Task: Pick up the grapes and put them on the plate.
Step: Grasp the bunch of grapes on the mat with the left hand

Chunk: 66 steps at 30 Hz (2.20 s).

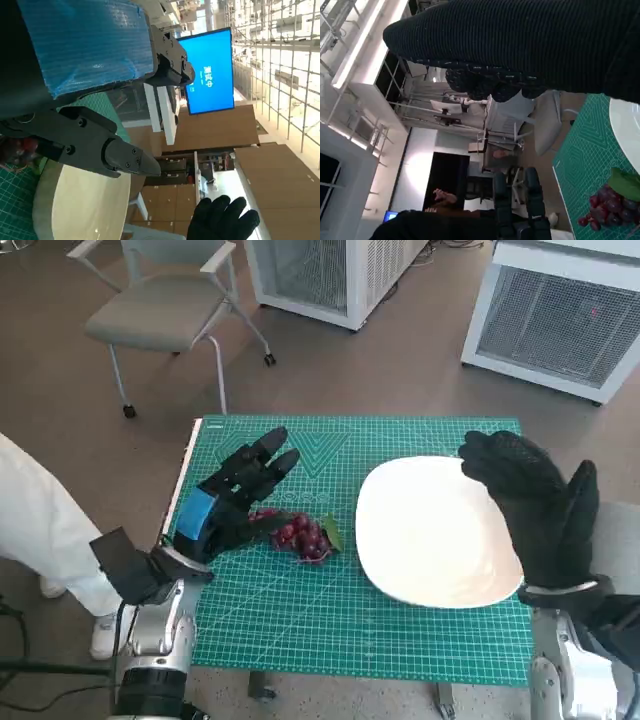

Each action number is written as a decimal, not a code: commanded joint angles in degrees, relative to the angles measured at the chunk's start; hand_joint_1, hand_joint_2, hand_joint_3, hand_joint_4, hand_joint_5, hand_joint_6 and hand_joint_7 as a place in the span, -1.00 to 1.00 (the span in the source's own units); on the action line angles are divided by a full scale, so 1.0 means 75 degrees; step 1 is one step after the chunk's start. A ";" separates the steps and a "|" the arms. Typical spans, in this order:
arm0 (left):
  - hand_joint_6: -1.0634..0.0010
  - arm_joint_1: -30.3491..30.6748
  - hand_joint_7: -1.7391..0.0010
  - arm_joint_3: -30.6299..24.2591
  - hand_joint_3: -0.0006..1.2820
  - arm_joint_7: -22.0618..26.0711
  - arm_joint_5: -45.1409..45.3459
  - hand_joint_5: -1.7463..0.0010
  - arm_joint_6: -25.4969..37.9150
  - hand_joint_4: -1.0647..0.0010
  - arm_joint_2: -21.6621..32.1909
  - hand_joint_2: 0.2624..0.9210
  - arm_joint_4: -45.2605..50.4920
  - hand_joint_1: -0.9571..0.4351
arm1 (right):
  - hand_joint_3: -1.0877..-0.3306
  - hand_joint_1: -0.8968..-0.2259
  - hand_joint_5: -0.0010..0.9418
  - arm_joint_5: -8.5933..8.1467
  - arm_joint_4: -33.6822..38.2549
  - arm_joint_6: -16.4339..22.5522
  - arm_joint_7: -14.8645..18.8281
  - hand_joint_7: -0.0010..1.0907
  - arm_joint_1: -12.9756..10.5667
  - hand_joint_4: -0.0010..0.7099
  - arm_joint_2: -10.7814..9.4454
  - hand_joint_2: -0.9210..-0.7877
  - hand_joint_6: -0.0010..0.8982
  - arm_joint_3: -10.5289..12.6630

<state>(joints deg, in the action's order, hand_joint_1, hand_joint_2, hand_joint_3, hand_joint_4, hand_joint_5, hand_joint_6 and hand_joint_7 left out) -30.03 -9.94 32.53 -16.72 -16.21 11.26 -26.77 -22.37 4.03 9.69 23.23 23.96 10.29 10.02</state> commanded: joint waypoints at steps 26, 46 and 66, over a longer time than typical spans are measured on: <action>0.22 0.0395 1.00 -0.0015 -0.95 0.0018 -0.0123 1.00 0.0118 0.31 0.0064 1.00 0.0390 -0.02 | 0.31 0.67 0.75 0.0094 -0.0290 -0.0225 -0.0092 0.79 -0.0350 0.22 0.0007 -1.00 -0.45 -0.0072; 0.22 0.0563 1.00 0.0100 -0.96 -0.0212 0.0305 1.00 0.0059 0.37 0.0351 1.00 0.0857 -0.09 | 0.31 0.66 0.75 0.0016 -0.0525 -0.0340 -0.0098 0.81 -0.0490 0.22 -0.0026 -1.00 -0.46 -0.0126; 0.80 0.1502 0.99 0.1449 -1.00 -0.1995 0.6235 1.00 0.1287 1.00 0.2077 0.47 0.3890 -0.14 | 0.32 0.62 0.78 0.0007 -0.0718 -0.0408 -0.0086 0.83 -0.0622 0.21 0.0036 -1.00 -0.47 -0.0066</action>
<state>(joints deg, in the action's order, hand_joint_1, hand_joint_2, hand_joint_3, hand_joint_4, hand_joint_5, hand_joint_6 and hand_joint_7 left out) -20.39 -0.89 18.12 26.66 -9.27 25.92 -2.04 -22.33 -1.58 7.67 22.82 21.09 10.27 9.20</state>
